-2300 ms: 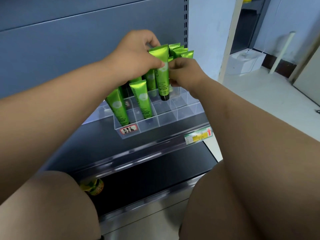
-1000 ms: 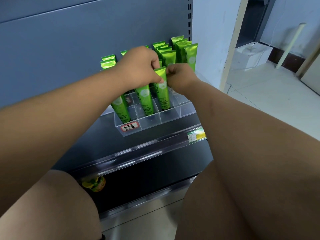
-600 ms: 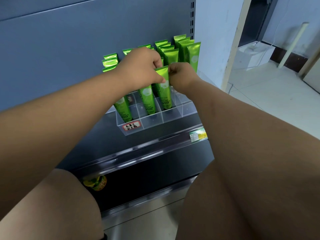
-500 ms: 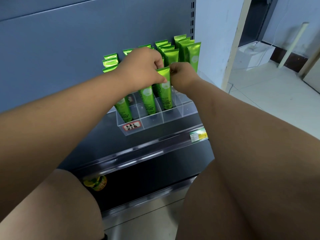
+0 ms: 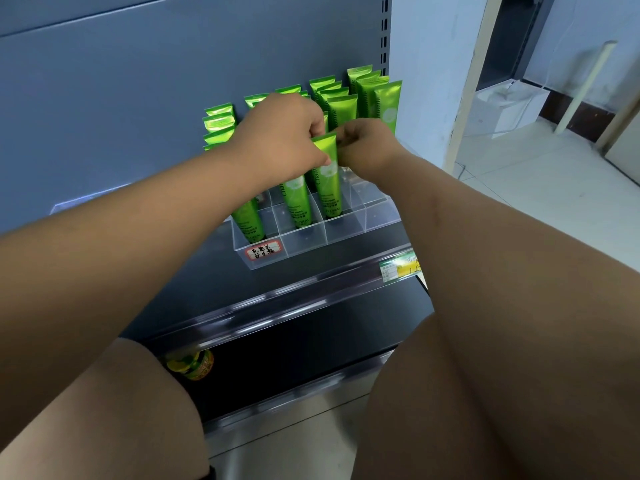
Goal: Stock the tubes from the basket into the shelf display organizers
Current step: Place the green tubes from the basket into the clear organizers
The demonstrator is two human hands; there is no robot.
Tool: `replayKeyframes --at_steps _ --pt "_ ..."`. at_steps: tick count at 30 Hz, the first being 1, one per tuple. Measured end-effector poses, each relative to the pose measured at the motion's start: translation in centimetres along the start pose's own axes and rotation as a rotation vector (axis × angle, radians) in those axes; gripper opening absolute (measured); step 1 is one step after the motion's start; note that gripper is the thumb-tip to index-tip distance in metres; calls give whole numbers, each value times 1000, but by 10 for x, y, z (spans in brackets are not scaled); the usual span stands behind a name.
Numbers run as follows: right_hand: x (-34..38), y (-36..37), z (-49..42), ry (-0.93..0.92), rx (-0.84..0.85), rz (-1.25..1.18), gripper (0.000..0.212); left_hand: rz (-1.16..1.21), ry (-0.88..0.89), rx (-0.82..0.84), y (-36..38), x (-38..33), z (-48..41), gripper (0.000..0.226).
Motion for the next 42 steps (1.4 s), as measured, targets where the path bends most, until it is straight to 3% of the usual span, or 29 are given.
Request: replayKeyframes --at_steps 8,13,17,27,32,42 --pt "3 -2 4 3 -7 41 37 -1 0 -23 2 1 2 32" --pt "3 -1 1 2 -38 48 25 -3 -4 -20 2 0 3 32" --pt "10 -11 6 -24 -36 142 32 44 -22 -31 0 0 6 30" --pt "47 -57 46 -98 -223 460 55 -161 -19 -323 -29 1 57 47" --pt "100 -51 86 -283 -296 445 45 -161 -141 -397 -41 28 97 57" --pt "183 44 145 -586 -176 539 48 -225 -351 -438 -73 81 205 65"
Point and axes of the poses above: each hand's wrist, its own z-axis away from the middle knuckle, its own y-axis out of the palm, x = y × z, the point moved 5 cm from there along -z, towards the middle knuckle, and after that the axes turned 12 degrees about z, right-handed, at the moved point
